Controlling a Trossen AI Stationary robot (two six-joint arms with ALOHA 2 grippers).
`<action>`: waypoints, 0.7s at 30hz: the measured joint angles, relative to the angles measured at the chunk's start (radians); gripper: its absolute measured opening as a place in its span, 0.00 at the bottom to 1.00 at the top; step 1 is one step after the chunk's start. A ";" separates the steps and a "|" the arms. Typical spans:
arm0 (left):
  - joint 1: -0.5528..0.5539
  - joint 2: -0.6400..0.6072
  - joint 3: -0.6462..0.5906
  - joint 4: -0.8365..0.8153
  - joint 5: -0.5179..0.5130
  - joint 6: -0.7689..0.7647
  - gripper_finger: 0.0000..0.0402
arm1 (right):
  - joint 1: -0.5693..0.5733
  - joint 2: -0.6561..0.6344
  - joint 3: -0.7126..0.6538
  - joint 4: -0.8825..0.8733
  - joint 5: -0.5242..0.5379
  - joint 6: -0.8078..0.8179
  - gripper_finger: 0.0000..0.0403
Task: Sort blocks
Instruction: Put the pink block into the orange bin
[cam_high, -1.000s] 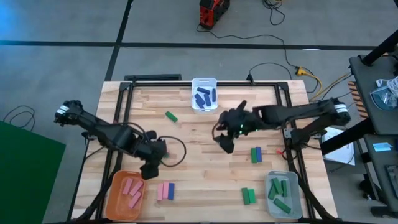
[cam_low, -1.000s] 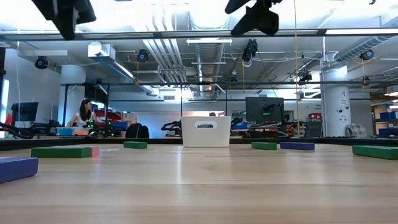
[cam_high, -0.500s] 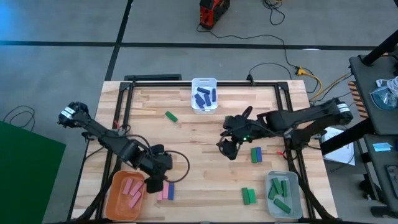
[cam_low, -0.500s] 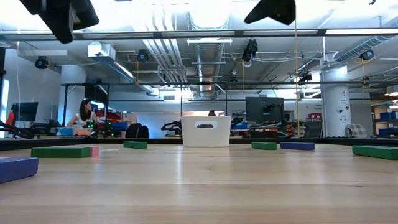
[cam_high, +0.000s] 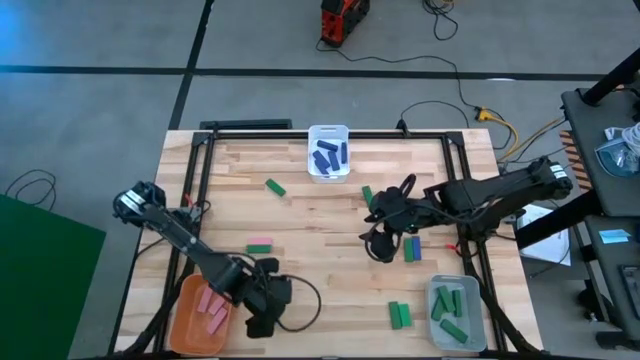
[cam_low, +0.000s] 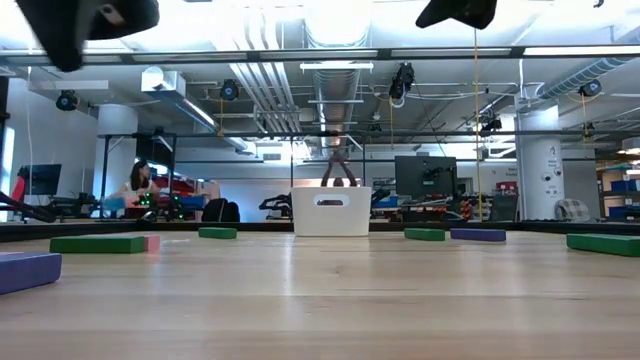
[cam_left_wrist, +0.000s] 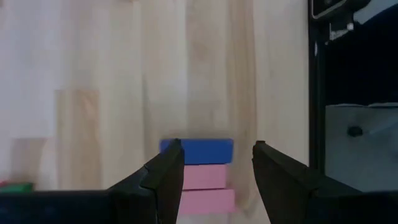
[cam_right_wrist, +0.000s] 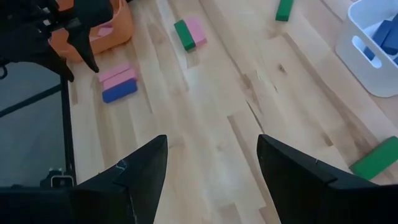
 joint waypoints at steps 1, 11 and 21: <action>-0.007 0.007 0.002 -0.001 0.000 -0.013 0.42 | 0.005 0.000 -0.001 -0.003 0.000 0.000 0.59; -0.060 0.014 -0.010 -0.104 0.002 -0.109 0.42 | 0.041 0.000 -0.005 -0.018 0.020 0.013 0.59; -0.082 0.014 -0.101 -0.057 0.114 -0.143 0.42 | 0.041 0.000 -0.005 -0.017 0.045 0.014 0.59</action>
